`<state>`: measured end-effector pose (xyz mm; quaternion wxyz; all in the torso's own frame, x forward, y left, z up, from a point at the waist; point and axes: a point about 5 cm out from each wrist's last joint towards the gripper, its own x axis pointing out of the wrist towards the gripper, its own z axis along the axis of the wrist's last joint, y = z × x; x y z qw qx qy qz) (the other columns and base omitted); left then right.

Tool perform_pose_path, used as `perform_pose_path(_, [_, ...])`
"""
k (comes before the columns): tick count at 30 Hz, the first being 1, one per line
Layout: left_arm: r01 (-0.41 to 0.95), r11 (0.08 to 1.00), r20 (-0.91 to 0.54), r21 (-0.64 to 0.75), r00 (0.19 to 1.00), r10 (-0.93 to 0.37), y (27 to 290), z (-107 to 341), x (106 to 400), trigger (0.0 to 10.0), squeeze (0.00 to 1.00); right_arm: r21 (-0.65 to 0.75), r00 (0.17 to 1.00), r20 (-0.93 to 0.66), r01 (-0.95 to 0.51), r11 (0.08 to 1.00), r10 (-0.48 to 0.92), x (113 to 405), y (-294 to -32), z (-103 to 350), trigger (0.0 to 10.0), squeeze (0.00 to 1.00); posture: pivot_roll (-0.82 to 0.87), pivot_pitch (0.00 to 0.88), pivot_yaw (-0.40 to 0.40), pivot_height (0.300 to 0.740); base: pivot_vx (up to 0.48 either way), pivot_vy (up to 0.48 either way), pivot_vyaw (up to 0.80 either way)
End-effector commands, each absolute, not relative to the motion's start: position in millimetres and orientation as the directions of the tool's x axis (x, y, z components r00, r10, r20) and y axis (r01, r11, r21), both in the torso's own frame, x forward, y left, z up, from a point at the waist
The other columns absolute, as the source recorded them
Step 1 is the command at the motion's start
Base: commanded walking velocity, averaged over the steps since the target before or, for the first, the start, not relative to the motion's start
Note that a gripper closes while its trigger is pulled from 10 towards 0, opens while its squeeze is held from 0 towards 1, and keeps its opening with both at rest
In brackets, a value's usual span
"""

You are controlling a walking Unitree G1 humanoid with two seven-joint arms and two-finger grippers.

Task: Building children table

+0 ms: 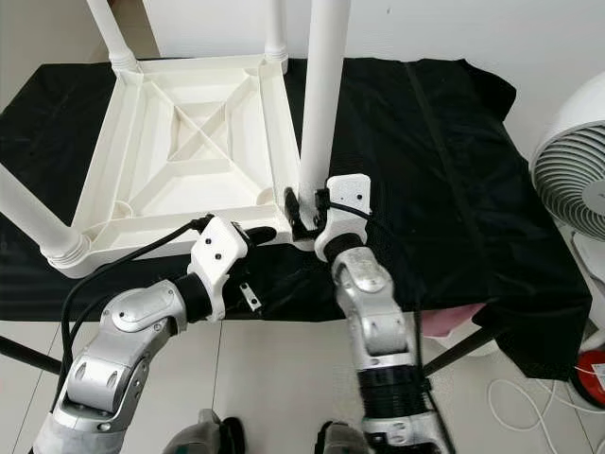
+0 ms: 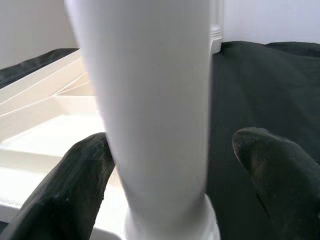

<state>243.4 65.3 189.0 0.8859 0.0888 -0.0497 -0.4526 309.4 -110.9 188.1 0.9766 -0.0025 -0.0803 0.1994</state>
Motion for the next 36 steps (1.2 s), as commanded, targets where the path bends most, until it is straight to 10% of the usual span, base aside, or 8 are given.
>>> perform_pose_path(1, [0.755,0.627,0.021,0.191,0.635,-0.772,67,188,247,10.0,0.00,-0.057,0.866,0.152,-0.474,0.879,0.477,310,-109,189,10.0,0.00,-0.09,0.100,0.038,0.740,0.000,0.000,0.00])
perform_pose_path(23, [0.759,0.617,0.017,0.207,0.628,-0.778,65,188,245,10.0,0.00,-0.206,0.594,-0.074,-0.795,0.570,0.801,347,-126,171,10.0,0.00,-0.05,0.079,0.035,0.740,0.000,0.000,0.00])
perform_pose_path(24, [0.761,0.615,0.013,0.207,0.627,-0.779,66,187,244,10.0,0.00,-0.207,0.588,-0.076,-0.799,0.564,0.805,350,-126,171,8.0,0.00,-0.05,0.077,0.036,0.740,0.000,0.000,0.00])
perform_pose_path(27, [0.761,0.614,0.010,0.208,0.626,-0.779,67,186,244,10.0,0.00,-0.208,0.588,-0.078,-0.800,0.563,0.805,352,-127,171,6.4,0.00,-0.05,0.076,0.036,0.740,0.000,0.000,0.00])
perform_pose_path(28, [0.760,0.615,0.007,0.210,0.627,-0.779,68,186,244,10.0,0.00,-0.209,0.585,-0.080,-0.801,0.561,0.807,354,-128,170,2.2,0.00,-0.05,0.076,0.036,0.740,0.000,0.000,0.00])
perform_pose_path(29, [0.760,0.615,0.007,0.210,0.627,-0.779,68,186,244,10.0,0.00,-0.209,0.585,-0.080,-0.801,0.561,0.807,354,-128,170,2.2,0.00,-0.05,0.076,0.036,0.740,0.000,0.000,0.00])
perform_pose_path(30, [0.759,0.616,0.004,0.213,0.629,-0.777,68,185,245,10.0,0.00,-0.208,0.583,-0.082,-0.803,0.558,0.808,355,-129,169,0.0,0.00,-0.05,0.076,0.035,0.740,0.000,0.000,0.00])
perform_pose_path(36, [0.758,0.615,0.000,0.216,0.630,-0.776,68,184,245,10.0,0.00,-0.203,0.579,-0.087,-0.807,0.555,0.811,356,-133,164,0.0,0.00,-0.05,0.078,0.035,0.740,0.000,0.000,0.00])
